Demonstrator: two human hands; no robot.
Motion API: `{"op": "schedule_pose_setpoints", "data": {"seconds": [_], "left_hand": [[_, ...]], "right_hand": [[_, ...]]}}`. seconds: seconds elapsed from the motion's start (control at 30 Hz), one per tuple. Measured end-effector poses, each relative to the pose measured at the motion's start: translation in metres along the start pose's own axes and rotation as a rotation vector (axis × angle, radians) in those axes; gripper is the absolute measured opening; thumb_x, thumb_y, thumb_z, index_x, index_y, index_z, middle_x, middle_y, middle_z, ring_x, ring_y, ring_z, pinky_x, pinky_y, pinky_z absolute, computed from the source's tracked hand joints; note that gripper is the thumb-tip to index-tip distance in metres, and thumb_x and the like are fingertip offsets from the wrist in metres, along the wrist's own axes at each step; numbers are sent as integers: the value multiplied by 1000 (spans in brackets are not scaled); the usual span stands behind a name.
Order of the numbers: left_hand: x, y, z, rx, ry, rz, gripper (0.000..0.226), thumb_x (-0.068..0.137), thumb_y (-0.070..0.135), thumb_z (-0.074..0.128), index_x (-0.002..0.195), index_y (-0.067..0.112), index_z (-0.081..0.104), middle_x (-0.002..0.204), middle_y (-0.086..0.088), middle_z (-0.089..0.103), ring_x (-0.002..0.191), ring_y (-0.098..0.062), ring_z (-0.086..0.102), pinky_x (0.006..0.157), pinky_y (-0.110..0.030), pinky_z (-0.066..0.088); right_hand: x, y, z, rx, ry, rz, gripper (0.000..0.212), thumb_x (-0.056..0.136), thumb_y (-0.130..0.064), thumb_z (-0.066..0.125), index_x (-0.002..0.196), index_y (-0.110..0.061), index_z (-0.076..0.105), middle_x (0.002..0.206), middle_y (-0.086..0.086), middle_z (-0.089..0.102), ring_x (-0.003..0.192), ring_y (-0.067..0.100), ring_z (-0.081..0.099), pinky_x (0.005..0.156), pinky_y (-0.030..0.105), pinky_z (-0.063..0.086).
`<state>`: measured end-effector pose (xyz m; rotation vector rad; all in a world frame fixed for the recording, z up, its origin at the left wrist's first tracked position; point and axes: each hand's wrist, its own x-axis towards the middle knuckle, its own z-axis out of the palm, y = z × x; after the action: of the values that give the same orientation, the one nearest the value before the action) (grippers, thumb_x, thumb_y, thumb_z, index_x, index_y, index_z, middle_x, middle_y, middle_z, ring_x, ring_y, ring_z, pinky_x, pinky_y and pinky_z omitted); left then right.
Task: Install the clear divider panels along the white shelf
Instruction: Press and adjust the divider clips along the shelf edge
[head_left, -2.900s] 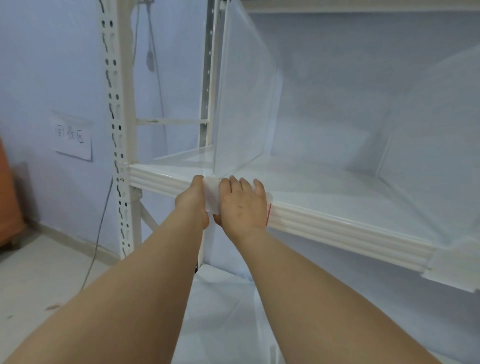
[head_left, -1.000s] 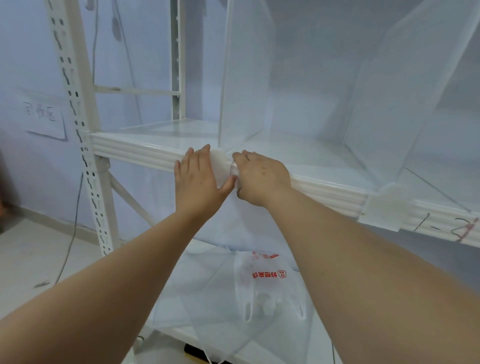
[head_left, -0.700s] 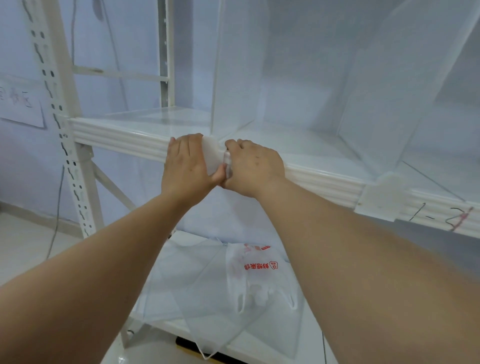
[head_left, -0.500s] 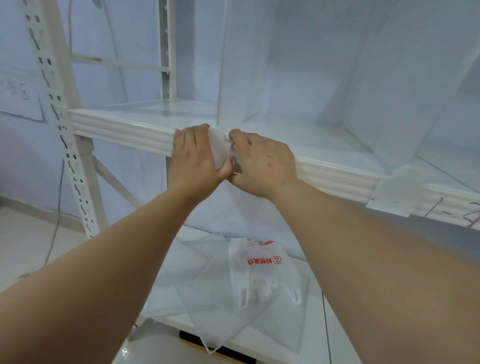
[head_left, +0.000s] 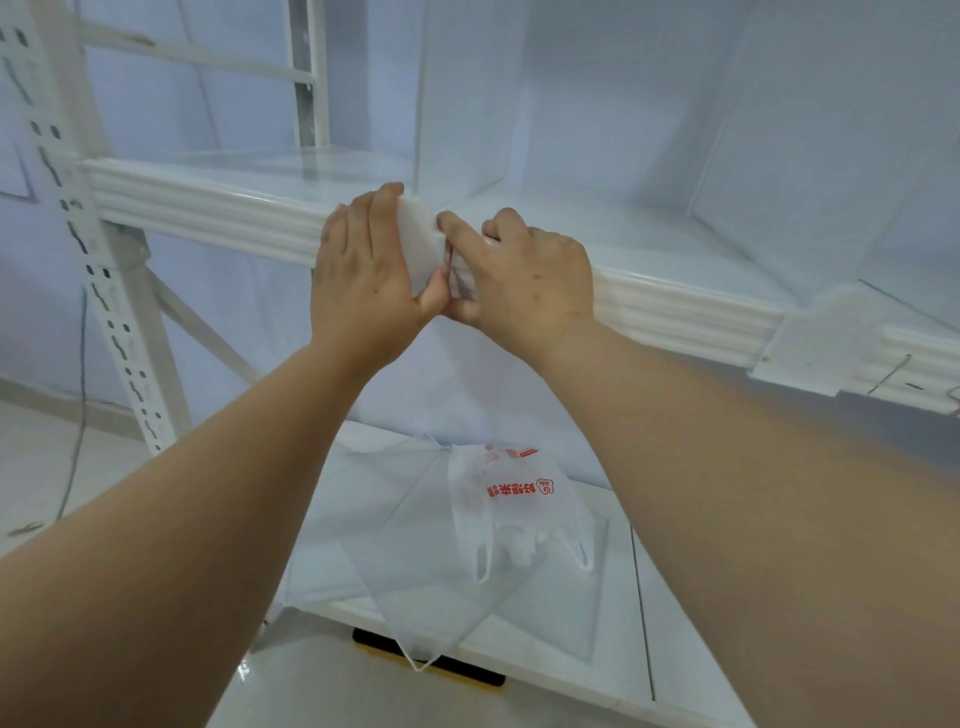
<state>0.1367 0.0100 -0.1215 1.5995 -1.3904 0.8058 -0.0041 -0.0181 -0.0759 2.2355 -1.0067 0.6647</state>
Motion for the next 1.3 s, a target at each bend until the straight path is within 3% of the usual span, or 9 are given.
{"op": "schedule_pose_setpoints", "data": {"seconds": [0.2,0.33,0.5,0.6,0.7,0.77,0.9,1.1,1.3], "left_hand": [[-2,-1,5,-69,-28,-47,75,83,45,42,139,-4,34,126,-19,51,121,-34,47,115,-41,21],[-3,-10,-11,-32,-160,48,92,76,50,53,146,-1,23,131,-17,46,124,-31,41,116,-41,19],[11,-33,-37,150,-371,251,92,69,12,72,147,-1,24,131,-21,49,118,-39,49,107,-44,34],[14,-42,-31,282,-312,207,70,66,5,76,129,-6,48,124,-24,57,112,-43,55,99,-49,41],[14,-39,-20,318,-216,104,50,65,5,73,111,-4,58,109,-22,64,102,-43,60,92,-50,45],[12,-33,-8,330,-115,68,43,65,9,71,105,-2,59,103,-19,65,99,-41,60,92,-49,44],[5,-29,14,267,36,21,50,66,17,75,107,-1,54,108,-18,63,106,-41,58,103,-51,38],[3,-32,26,131,146,33,65,66,34,77,111,6,41,111,-17,58,113,-35,44,108,-52,24],[6,-37,24,76,154,116,80,63,69,56,110,7,38,106,-18,59,107,-24,38,103,-45,14]], "right_hand": [[-3,1,-6,16,-51,-4,68,83,-62,50,143,-36,30,125,6,49,98,26,61,68,31,32],[0,-1,-6,-12,-91,6,67,82,-53,56,140,-30,33,124,6,47,95,24,61,68,31,34],[-1,-1,-4,-86,-65,-9,52,83,-20,58,131,-19,38,121,8,45,90,27,59,63,33,29],[-1,-1,3,-134,-34,2,47,75,-22,66,119,-18,50,110,6,54,80,25,62,59,30,28],[0,-4,3,-187,48,36,54,45,-34,81,95,-21,65,83,2,62,54,20,59,51,23,23],[1,-3,11,-167,58,11,55,47,-37,81,98,-21,64,85,2,62,56,20,59,53,25,24],[1,-2,17,-135,210,-27,51,38,-33,81,85,-19,68,71,1,60,46,19,54,46,23,32],[3,2,32,-96,353,-70,34,48,-18,72,80,-12,65,65,1,57,48,22,52,49,26,37],[5,1,34,-80,369,-54,33,48,-19,73,79,-12,66,61,0,58,48,21,54,49,26,39]]}}
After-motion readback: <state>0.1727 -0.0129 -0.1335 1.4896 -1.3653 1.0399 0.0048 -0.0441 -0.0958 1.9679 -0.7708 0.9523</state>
